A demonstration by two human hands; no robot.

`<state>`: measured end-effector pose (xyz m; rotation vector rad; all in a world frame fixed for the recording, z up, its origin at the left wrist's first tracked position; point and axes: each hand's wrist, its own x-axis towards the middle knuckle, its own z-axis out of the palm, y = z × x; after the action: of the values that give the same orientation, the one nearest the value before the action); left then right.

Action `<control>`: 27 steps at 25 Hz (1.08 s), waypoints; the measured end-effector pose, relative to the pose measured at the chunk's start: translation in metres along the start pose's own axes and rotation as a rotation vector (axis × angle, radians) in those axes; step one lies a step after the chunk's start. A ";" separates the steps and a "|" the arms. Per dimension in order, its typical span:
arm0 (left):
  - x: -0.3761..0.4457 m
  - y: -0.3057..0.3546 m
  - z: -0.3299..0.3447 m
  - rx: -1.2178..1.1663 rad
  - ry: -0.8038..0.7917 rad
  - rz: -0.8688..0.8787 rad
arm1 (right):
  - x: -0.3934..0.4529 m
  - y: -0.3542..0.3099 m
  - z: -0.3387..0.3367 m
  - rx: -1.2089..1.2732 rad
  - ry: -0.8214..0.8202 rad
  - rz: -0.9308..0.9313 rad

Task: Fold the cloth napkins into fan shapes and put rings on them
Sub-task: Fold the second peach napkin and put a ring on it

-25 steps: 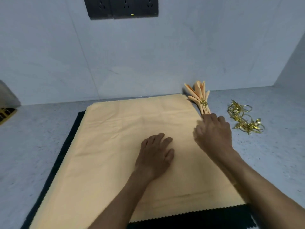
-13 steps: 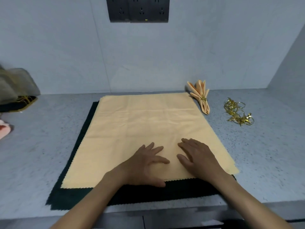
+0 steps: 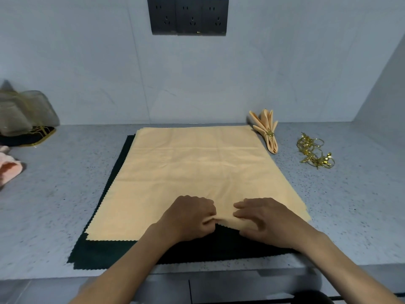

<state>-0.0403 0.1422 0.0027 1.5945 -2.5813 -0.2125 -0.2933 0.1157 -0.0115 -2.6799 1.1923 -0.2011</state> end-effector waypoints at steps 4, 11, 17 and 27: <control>0.001 -0.011 0.003 -0.071 0.033 0.006 | 0.003 0.004 -0.001 0.022 0.064 -0.032; 0.002 -0.010 -0.003 0.014 -0.069 0.062 | 0.005 0.008 -0.003 0.030 0.093 -0.016; -0.004 -0.025 0.005 -0.243 0.027 0.043 | 0.012 0.008 -0.012 0.156 0.061 0.089; -0.013 -0.034 -0.008 -0.177 0.185 -0.056 | 0.007 -0.019 -0.016 -0.057 0.184 0.240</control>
<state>-0.0038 0.1381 0.0048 1.5456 -2.3132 -0.2759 -0.2782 0.1213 0.0092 -2.5798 1.5839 -0.3878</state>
